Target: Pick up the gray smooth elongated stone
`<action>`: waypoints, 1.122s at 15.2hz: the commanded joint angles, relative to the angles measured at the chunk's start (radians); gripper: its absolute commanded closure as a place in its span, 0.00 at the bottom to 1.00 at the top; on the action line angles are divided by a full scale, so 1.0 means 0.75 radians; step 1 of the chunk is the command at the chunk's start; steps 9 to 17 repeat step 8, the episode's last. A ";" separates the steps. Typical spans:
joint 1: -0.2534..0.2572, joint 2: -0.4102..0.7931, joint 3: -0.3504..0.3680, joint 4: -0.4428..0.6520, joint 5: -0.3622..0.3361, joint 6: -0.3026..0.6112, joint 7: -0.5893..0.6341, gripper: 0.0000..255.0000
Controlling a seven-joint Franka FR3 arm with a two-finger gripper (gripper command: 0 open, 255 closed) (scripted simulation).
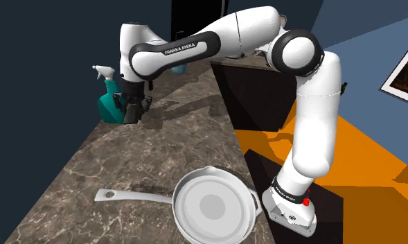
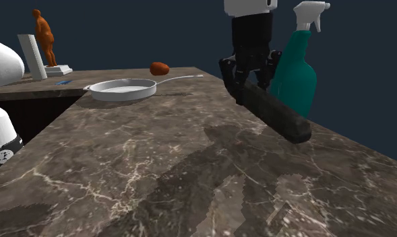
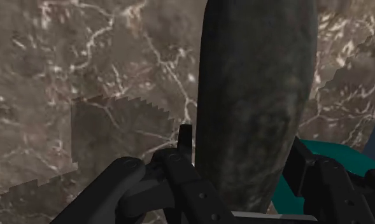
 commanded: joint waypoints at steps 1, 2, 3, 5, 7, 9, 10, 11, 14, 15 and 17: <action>-0.001 -0.009 0.002 0.024 0.005 -0.032 -0.003 1.00; -0.001 -0.013 0.003 0.037 0.007 -0.048 -0.004 1.00; -0.001 -0.017 0.004 0.049 0.009 -0.064 -0.005 1.00; 0.000 -0.023 0.006 0.076 0.013 -0.097 -0.007 1.00; 0.000 -0.027 0.007 0.092 0.015 -0.116 -0.008 1.00; 0.000 -0.027 0.007 0.092 0.015 -0.116 -0.008 1.00; 0.000 -0.027 0.007 0.092 0.015 -0.116 -0.008 1.00; 0.000 -0.027 0.007 0.092 0.015 -0.116 -0.008 1.00; 0.000 -0.027 0.007 0.092 0.015 -0.116 -0.008 1.00; 0.000 -0.027 0.007 0.092 0.015 -0.116 -0.008 1.00; 0.000 -0.027 0.007 0.092 0.015 -0.116 -0.008 1.00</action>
